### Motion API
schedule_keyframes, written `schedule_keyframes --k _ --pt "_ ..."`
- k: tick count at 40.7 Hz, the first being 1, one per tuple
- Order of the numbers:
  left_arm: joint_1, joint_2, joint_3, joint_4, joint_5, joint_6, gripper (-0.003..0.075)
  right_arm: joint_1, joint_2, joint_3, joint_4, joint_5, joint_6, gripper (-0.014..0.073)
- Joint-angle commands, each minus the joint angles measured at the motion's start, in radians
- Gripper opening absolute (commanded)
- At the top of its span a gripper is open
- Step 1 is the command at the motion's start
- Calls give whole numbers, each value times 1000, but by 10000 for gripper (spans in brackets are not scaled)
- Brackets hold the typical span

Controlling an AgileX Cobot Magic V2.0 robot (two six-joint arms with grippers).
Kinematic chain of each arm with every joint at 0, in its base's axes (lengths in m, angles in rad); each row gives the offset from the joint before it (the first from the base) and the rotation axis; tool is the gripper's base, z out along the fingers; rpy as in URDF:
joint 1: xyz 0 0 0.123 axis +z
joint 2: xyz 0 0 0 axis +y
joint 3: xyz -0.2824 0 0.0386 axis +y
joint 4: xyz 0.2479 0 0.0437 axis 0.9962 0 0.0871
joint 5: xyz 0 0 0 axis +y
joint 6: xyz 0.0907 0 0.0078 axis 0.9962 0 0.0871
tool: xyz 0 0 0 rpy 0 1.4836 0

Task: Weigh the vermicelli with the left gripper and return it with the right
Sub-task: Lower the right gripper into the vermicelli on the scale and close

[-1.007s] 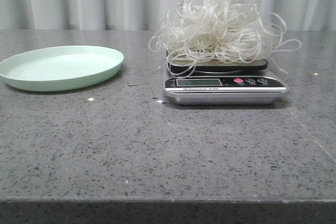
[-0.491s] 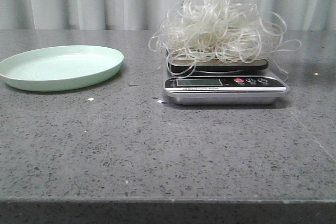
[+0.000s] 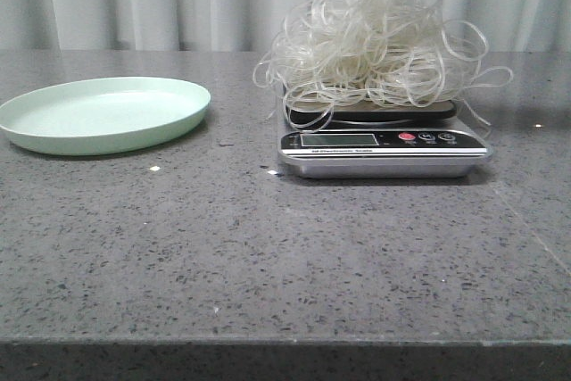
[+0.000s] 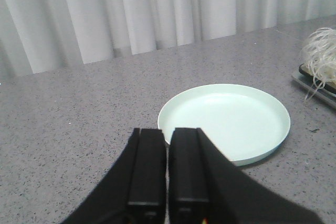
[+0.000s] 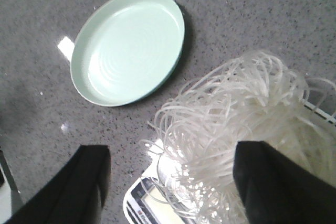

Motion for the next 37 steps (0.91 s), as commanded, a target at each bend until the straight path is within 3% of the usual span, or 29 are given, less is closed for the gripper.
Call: schedule_keyframes --k 1,13,32,37 --pt "2 9 -30 -4 -84 -12 136 27 -30 -39 -51 -20 -20 583" --pt "2 9 -25 -4 -84 -12 136 82 -8 -39 -308 -52 -20 583" --pt "2 9 -25 -4 -84 -12 136 85 100 -39 -316 -48 -20 575" --pt "2 9 -25 -4 -84 -12 136 85 100 -39 -316 -41 -20 477"
